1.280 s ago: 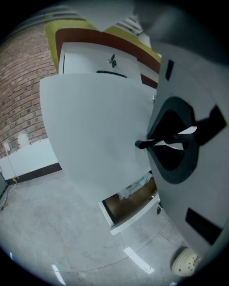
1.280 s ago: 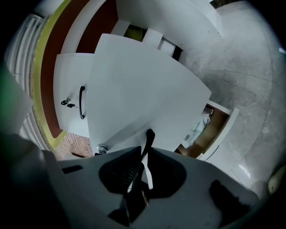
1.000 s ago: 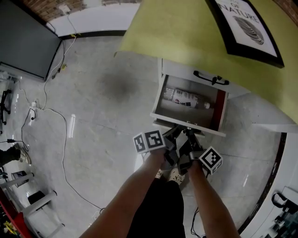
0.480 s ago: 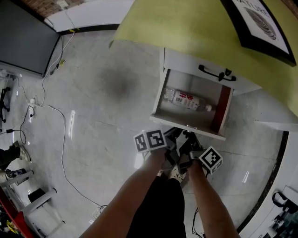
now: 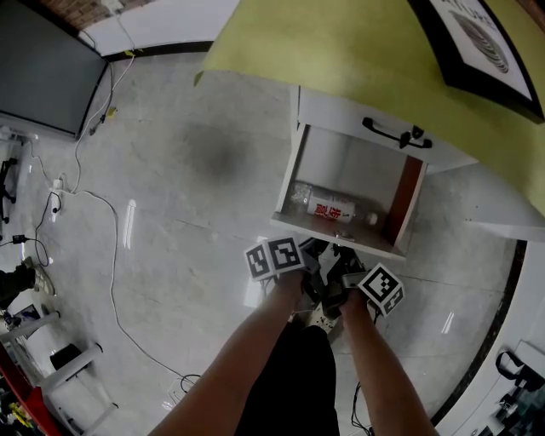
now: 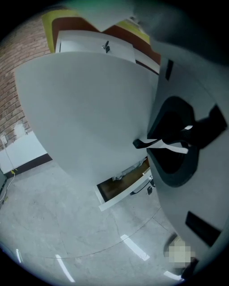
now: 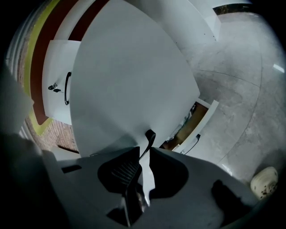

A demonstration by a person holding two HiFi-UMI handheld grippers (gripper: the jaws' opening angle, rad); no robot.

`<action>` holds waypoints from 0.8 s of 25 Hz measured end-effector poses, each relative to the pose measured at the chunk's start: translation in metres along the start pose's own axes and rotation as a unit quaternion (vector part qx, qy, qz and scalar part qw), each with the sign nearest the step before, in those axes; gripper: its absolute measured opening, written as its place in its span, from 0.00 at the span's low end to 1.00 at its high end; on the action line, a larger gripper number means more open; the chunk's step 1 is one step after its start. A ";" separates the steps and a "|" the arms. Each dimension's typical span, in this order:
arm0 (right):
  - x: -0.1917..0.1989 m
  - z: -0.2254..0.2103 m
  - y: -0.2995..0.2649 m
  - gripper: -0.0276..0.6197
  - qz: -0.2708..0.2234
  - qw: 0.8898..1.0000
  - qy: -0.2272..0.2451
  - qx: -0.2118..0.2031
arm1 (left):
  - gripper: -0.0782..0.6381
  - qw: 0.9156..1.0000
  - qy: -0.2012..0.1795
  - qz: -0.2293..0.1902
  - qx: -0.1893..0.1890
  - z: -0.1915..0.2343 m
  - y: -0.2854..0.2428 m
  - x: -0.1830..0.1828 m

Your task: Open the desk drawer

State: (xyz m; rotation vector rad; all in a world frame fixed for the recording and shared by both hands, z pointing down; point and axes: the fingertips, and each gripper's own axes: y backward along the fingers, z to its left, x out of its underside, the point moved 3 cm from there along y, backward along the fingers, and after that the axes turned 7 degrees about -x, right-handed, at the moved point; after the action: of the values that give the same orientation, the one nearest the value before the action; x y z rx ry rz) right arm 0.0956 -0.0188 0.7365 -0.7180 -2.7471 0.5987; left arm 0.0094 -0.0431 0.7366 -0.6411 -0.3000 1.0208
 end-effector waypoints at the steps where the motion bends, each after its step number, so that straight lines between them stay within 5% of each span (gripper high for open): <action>1: 0.000 0.001 0.000 0.16 0.001 1.000 0.002 0.004 | 0.19 1.000 -0.006 0.004 -0.007 0.000 0.000 0.000; 12: 0.012 0.022 0.027 0.21 0.060 0.997 0.048 0.034 | 0.24 0.998 -0.019 0.033 -0.056 0.008 0.039 0.018; 20: 0.011 0.068 0.076 0.21 0.086 0.993 0.071 0.033 | 0.20 0.998 -0.032 0.036 -0.041 -0.026 0.102 0.032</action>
State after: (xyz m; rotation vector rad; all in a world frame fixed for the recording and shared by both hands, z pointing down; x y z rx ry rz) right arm 0.0955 0.0254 0.6439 -0.9496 -2.5404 0.6433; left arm -0.0316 0.0124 0.6515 -0.6984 -0.3787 1.1031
